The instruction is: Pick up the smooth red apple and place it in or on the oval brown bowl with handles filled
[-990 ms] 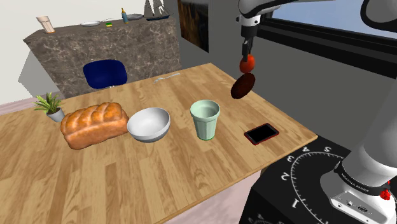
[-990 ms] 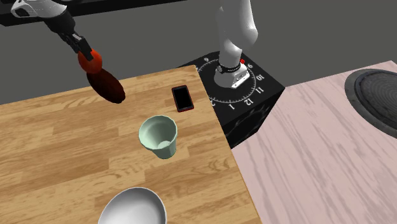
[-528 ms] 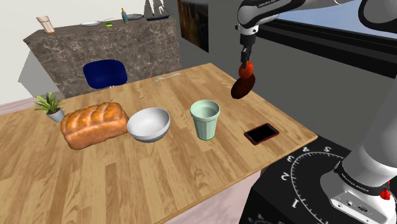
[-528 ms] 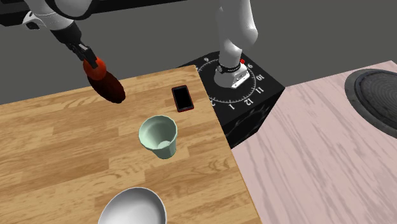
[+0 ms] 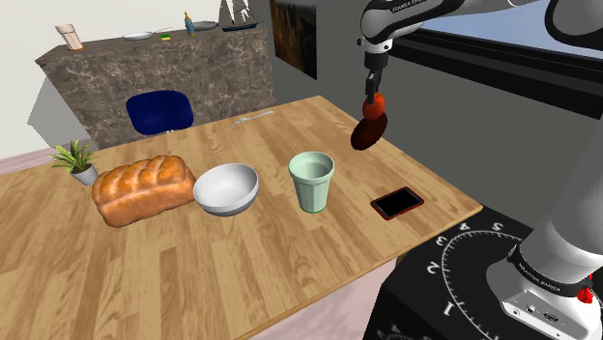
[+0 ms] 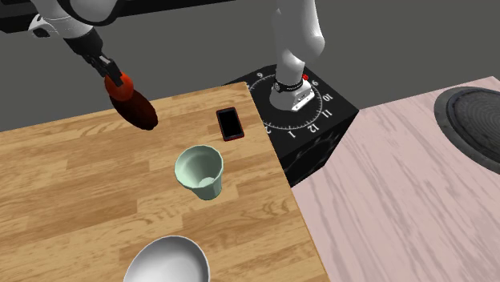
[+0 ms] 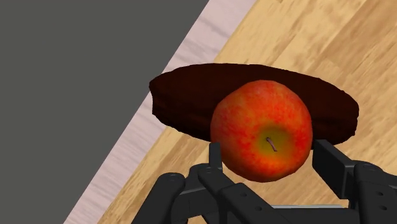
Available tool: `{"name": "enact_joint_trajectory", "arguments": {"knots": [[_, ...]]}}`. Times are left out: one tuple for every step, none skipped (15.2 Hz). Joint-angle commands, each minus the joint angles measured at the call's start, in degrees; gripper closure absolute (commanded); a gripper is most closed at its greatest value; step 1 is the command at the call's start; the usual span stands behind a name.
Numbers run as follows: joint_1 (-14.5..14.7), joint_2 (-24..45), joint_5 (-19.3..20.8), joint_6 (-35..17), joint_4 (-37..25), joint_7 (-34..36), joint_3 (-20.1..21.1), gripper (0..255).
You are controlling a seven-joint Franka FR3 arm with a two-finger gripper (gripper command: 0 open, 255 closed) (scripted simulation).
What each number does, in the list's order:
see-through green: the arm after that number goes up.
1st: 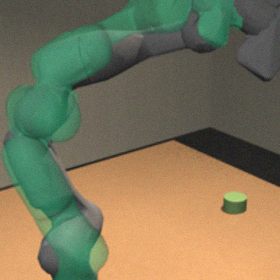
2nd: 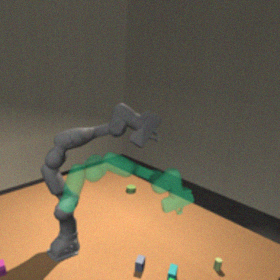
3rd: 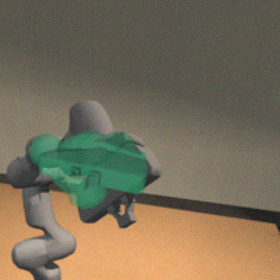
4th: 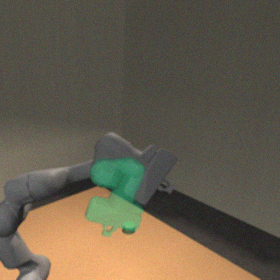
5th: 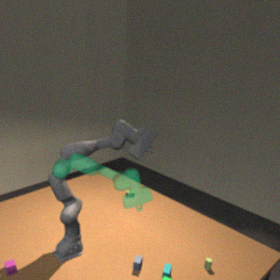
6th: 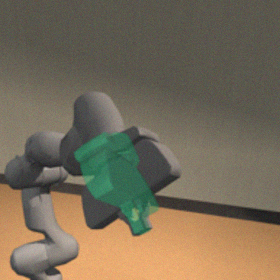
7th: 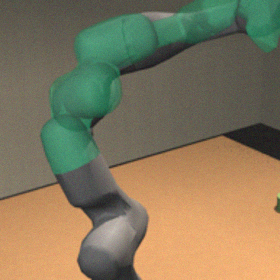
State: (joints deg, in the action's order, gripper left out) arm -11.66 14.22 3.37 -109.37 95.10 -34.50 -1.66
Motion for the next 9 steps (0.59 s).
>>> {"name": "enact_joint_trajectory", "arguments": {"knots": [[0.0,0.2,0.0,0.0,0.2,0.0,0.0,0],[0.0,0.1,0.0,0.0,0.2,0.0,0.0,0],[0.0,0.1,0.0,0.0,0.2,0.0,0.0,0],[0.0,0.1,0.0,0.0,0.2,0.0,0.0,0],[0.0,0.1,0.0,0.0,0.2,0.0,0.0,0],[0.0,0.2,0.0,0.0,0.1,0.0,0.0,0],[0.0,-0.1,0.0,1.9,-1.5,0.0,0.0,0],[0.1,-0.3,0.0,3.7,-3.1,0.0,0.0,0],[0.2,-0.4,0.0,5.6,-4.9,-0.1,0.1,0]]}}
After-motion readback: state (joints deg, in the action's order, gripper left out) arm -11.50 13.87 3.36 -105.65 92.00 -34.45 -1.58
